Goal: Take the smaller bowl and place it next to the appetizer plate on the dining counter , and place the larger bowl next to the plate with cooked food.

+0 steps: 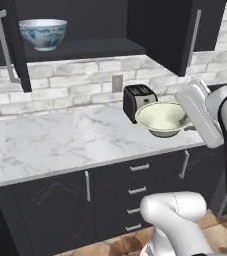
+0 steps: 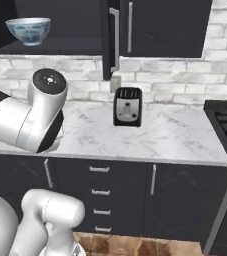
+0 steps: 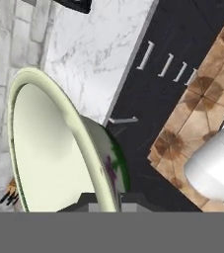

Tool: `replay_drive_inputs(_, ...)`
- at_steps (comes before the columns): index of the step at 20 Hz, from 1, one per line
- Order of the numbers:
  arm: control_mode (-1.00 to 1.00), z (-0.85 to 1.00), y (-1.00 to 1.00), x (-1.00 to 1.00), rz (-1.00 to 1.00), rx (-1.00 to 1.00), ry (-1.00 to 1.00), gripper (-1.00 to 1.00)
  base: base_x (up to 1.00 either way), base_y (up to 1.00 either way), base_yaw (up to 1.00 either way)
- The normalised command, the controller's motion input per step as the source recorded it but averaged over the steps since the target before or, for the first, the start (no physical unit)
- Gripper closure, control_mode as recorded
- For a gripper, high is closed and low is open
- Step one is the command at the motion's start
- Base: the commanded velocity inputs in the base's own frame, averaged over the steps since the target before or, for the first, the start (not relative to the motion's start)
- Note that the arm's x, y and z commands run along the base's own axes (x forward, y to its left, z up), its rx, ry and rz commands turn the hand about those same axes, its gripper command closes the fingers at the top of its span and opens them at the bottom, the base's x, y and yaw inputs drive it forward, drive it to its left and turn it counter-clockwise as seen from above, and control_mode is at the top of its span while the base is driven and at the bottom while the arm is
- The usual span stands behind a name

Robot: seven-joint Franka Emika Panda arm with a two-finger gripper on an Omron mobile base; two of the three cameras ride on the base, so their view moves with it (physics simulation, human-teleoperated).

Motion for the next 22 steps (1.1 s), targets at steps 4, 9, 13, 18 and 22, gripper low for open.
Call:
replay_drive_inputs(4,1.00,0.00,0.00,0.00,0.00,0.00,0.00,1.00,0.39,0.03,-0.84)
replay_drive_inputs(9,1.00,0.00,0.00,0.00,0.00,0.00,0.00,1.00,0.30,0.01,-0.88)
replay_drive_inputs(13,1.00,0.00,0.00,0.00,0.00,0.00,0.00,1.00,0.30,0.00,-0.85)
replay_drive_inputs(18,1.00,0.00,0.00,0.00,0.00,0.00,0.00,1.00,0.37,0.00,-0.79)
replay_drive_inputs(22,1.00,0.00,0.00,0.00,0.00,0.00,0.00,1.00,0.42,0.00,-0.78)
